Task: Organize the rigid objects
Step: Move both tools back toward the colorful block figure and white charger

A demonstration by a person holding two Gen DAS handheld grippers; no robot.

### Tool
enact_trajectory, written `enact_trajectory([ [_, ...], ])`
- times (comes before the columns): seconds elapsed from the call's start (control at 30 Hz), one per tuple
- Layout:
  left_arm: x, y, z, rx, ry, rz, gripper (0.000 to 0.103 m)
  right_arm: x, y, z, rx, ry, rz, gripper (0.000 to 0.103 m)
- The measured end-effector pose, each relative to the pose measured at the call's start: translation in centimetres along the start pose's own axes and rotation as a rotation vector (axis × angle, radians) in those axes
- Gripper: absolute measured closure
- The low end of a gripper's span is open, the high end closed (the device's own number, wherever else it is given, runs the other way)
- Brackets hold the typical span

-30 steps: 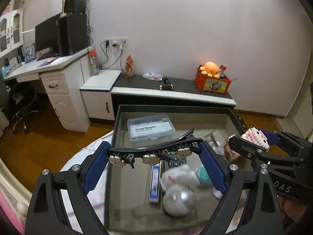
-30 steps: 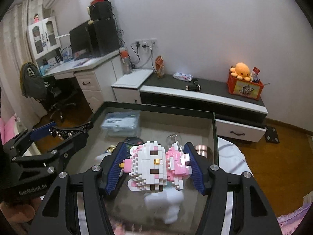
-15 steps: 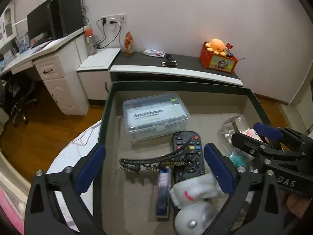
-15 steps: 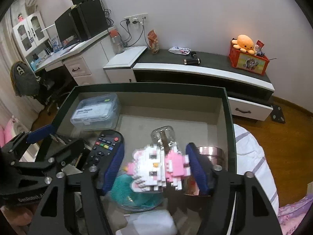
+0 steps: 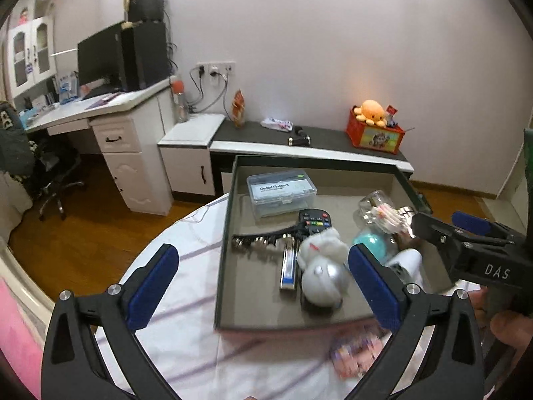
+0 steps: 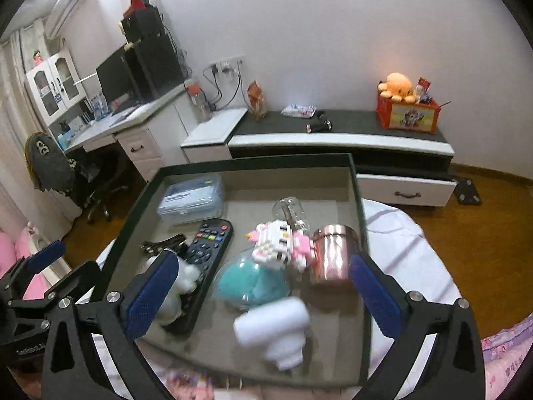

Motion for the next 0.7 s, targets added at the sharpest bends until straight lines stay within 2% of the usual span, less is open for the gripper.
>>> enact_trajectory([
  [0.33, -5.4, -7.5, 0.2, 0.006, -0.015, -0.067, 0.0, -6.6, -8.3, 2.2, -0.039, -0.006, -0.126, 0.0],
  [0.53, -8.8, -11.2, 0.0, -0.014, -0.038, -0.09, 0.0, -10.3, -12.3, 3.0, -0.058, -0.035, -0.172, 0.0],
  [0.7, -11.2, -13.5, -0.4, 0.0, -0.047, -0.099, 0.0, -13.5, -14.8, 3.6, -0.044, -0.037, -0.2, 0.0],
])
Point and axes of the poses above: each gripper's, at about its wrist camera, not at the fingertips, and y roughly the way its jaws point, z to its left, x to its top, the point moved 1 cm from there along y, roughly the way its jaws point, and after that the axes turned 13 degrees about z, right-handed, at the moved point
